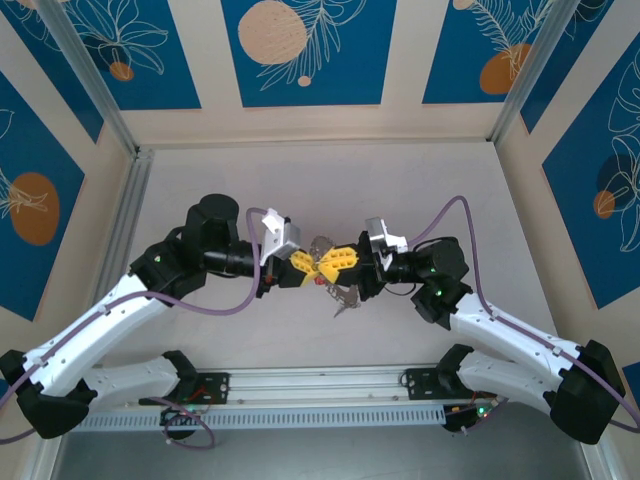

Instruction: Put the keys on the keyring

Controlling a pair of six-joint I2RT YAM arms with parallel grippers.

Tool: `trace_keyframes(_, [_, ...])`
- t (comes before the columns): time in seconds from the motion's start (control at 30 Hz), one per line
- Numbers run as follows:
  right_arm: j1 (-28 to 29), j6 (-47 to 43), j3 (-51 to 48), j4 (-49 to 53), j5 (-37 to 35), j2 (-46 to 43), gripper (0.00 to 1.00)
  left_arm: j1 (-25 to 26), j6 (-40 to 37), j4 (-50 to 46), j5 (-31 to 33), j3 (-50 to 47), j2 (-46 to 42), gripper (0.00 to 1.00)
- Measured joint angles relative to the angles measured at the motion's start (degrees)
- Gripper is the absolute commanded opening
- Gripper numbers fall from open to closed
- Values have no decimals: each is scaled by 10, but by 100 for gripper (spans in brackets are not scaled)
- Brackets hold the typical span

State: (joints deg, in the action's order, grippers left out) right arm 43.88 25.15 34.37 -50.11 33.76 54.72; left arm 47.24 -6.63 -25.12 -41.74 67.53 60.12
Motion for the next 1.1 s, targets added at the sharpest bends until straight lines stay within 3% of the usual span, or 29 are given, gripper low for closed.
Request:
trace_keyframes(0.13, [-1, 4, -4, -11, -6, -1, 0, -1, 3, 8, -2, 0, 4, 2])
trace_keyframes(0.27, [-1, 4, -6, -7, -10, -5, 0, -1, 4, 8, 2, 0, 4, 21])
trace_keyframes(0.57, [-3, 4, -8, 13, -16, -10, 0, -2, -7, -12, 38, -3, -19, 29])
trace_keyframes(0.8, [-4, 4, -13, 22, -14, -10, 0, -2, -14, -28, 48, -3, -55, 29])
trace_keyframes(1.1, [-4, 5, -13, 21, -10, -6, 0, -2, -14, -28, 47, -3, -33, 26])
